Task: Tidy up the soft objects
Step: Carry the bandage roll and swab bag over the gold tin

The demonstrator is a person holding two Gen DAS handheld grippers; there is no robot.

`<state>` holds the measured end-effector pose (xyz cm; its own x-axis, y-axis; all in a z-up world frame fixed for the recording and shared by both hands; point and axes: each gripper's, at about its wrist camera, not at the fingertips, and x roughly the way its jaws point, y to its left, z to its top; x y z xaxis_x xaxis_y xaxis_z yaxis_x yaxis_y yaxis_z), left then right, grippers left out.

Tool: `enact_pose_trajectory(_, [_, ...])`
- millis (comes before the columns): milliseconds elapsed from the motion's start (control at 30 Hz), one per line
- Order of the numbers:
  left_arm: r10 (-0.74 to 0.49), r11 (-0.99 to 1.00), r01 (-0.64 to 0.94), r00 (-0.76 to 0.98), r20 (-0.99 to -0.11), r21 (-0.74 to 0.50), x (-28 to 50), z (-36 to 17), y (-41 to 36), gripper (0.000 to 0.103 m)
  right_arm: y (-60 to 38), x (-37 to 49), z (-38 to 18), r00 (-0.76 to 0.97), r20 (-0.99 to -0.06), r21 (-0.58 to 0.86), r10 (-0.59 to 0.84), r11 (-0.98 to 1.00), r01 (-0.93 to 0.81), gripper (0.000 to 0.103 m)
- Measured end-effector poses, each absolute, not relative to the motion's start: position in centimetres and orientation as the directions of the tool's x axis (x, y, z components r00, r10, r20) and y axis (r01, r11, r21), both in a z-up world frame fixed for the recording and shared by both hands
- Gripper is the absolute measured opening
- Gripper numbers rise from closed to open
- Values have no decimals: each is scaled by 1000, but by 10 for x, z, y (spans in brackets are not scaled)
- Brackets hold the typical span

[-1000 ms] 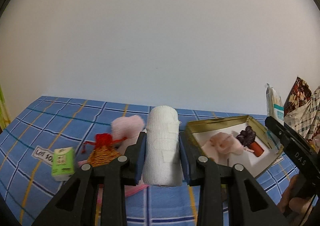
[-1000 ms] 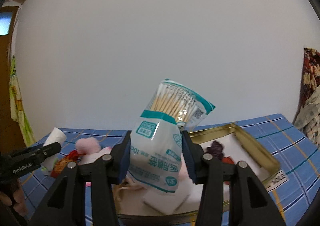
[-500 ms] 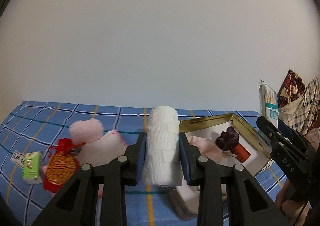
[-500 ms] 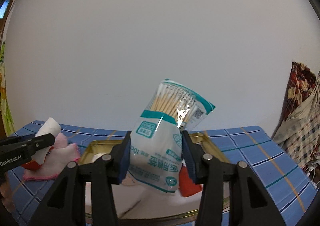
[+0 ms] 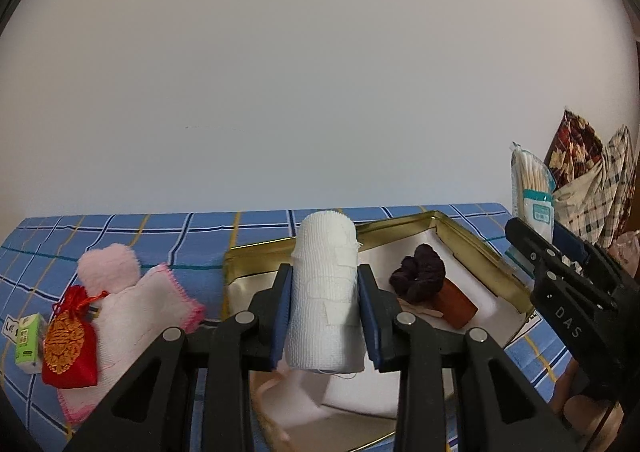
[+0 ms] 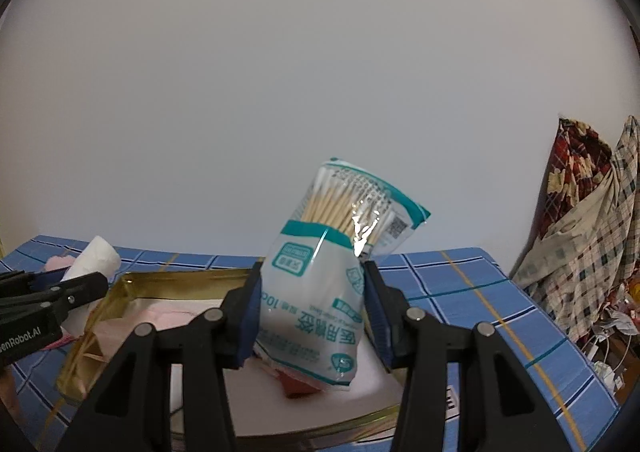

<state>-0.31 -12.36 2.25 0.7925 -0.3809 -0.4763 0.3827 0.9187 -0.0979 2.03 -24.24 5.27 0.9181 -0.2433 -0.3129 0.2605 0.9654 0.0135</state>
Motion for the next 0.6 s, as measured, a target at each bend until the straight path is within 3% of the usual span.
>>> enact_pose_trajectory(600, [-370,914,403,776,-511,-49,3,8,-160,34,-257,36,32,877,-421,-60,-233,971,229,48])
